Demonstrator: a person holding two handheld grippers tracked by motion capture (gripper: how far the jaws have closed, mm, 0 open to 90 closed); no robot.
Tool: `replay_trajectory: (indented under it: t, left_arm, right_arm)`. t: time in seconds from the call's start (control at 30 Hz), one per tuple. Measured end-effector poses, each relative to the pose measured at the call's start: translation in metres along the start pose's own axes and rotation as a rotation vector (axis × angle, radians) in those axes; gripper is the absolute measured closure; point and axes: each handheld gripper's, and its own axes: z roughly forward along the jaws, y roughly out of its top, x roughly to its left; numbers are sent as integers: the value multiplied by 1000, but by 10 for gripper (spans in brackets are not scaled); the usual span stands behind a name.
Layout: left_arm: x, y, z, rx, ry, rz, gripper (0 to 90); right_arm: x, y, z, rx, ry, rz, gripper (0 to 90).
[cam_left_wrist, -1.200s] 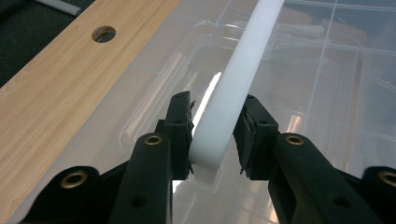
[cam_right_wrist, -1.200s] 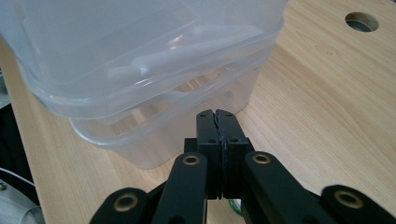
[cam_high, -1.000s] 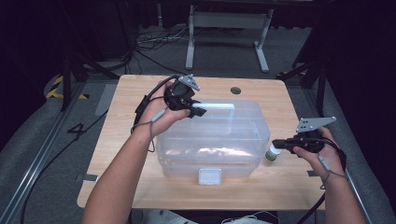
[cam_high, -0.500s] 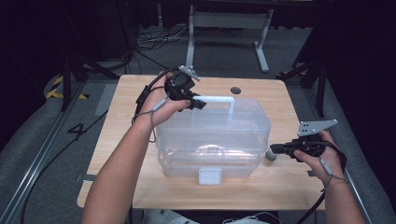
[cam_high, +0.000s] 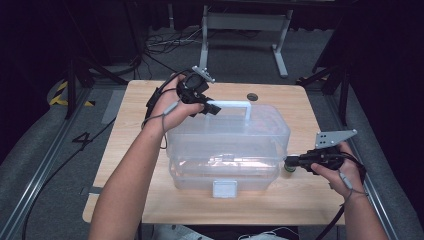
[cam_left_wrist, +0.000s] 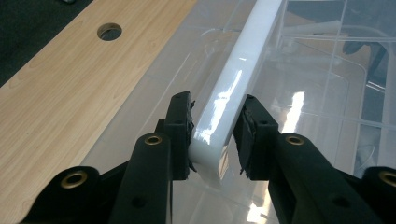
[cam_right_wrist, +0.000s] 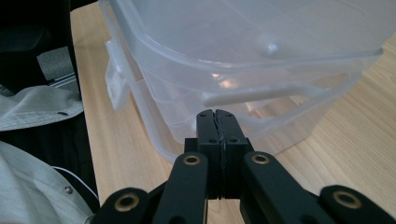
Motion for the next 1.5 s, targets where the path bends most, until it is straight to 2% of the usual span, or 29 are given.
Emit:
replay_trajectory:
  t: [0.23,0.4,0.57,0.63,0.8,1.17,1.5]
  left_arm:
    - [0,0,0,2,-9,6,689]
    - [-1,0,-1,-1,4,14,688]
    - [-1,-1,-1,-4,-3,21,683]
    - [-2,-1,-4,-4,17,23,580]
    - [-4,-6,-18,-60,22,1,542]
    - [-10,-22,-58,-181,54,-35,610]
    - [-22,-32,-83,-245,62,-54,613]
  right_arm:
    - [3,3,-2,-49,15,-16,900]
    - [4,5,-3,-54,1,-22,900]
    - [5,6,-3,-48,-2,-21,900]
    - [4,6,-3,-50,-3,-21,900]
    - [5,8,-3,-59,-5,-27,900]
    - [4,12,-1,-80,-9,-26,900]
    - [1,17,-4,-137,-33,-14,900]
